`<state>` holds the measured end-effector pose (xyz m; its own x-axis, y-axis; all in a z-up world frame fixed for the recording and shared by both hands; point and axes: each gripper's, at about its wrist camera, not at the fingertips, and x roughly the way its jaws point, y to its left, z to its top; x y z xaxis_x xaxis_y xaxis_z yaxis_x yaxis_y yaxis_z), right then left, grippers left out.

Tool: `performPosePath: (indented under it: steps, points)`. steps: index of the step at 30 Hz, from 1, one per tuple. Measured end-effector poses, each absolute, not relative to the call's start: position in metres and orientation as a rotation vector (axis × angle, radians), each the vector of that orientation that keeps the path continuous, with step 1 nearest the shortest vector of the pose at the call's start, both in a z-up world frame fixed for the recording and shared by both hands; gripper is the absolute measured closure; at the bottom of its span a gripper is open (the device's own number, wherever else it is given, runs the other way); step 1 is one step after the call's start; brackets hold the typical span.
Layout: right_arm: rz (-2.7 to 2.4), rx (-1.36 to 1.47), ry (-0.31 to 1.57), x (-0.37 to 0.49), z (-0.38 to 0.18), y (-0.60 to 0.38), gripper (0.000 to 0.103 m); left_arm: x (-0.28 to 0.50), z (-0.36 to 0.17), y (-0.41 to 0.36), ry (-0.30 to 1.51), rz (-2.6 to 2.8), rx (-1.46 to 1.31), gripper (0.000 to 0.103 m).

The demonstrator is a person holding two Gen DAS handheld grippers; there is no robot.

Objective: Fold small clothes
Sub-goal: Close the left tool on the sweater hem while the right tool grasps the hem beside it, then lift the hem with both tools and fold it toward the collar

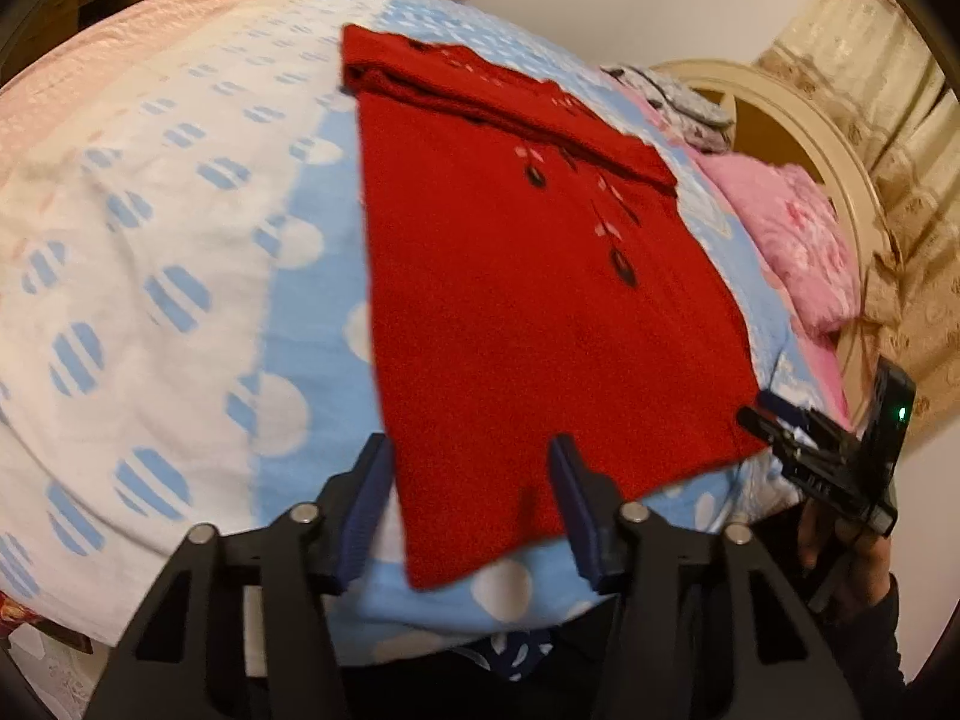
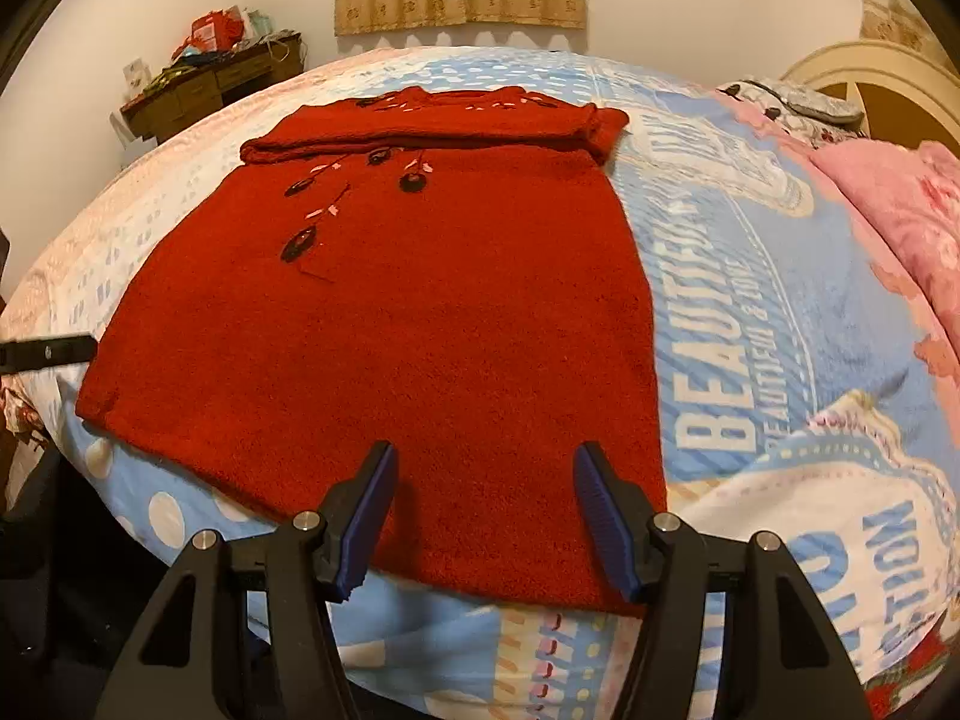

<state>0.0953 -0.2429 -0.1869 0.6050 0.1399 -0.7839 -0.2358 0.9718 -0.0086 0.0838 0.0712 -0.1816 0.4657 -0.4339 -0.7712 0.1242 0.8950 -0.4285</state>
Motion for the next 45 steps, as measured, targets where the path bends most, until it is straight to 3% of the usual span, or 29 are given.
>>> performPosePath:
  steps: [20,22,24,31,36,40,41,42,45]
  points:
    - [0.12,0.075,0.9,0.089,-0.191,-0.305,0.041,0.076,-0.193,0.066,1.012,-0.27,-0.309,0.054]
    - [0.123,0.108,0.909,0.088,-0.19,-0.312,0.041,0.076,-0.192,0.066,1.005,-0.278,-0.313,0.063]
    - [0.13,0.137,0.913,0.086,-0.189,-0.318,0.041,0.076,-0.192,0.067,1.011,-0.292,-0.322,0.095]
    - [0.153,0.144,0.926,0.082,-0.191,-0.32,0.041,0.076,-0.189,0.069,0.995,-0.299,-0.34,0.093]
    - [0.185,0.14,0.944,0.082,-0.196,-0.313,0.061,0.077,-0.198,0.068,1.0,-0.286,-0.349,0.092]
    - [0.203,0.136,0.969,0.083,-0.201,-0.308,0.069,0.076,-0.202,0.073,0.986,-0.296,-0.402,0.087]
    - [0.205,0.135,0.975,0.083,-0.202,-0.307,0.08,0.076,-0.201,0.074,0.986,-0.305,-0.41,0.086]
    - [0.209,0.138,0.975,0.083,-0.202,-0.307,0.089,0.076,-0.201,0.074,0.986,-0.314,-0.41,0.088]
    - [0.217,0.152,0.956,0.08,-0.199,-0.309,0.096,0.076,-0.194,0.082,0.966,-0.354,-0.418,0.095]
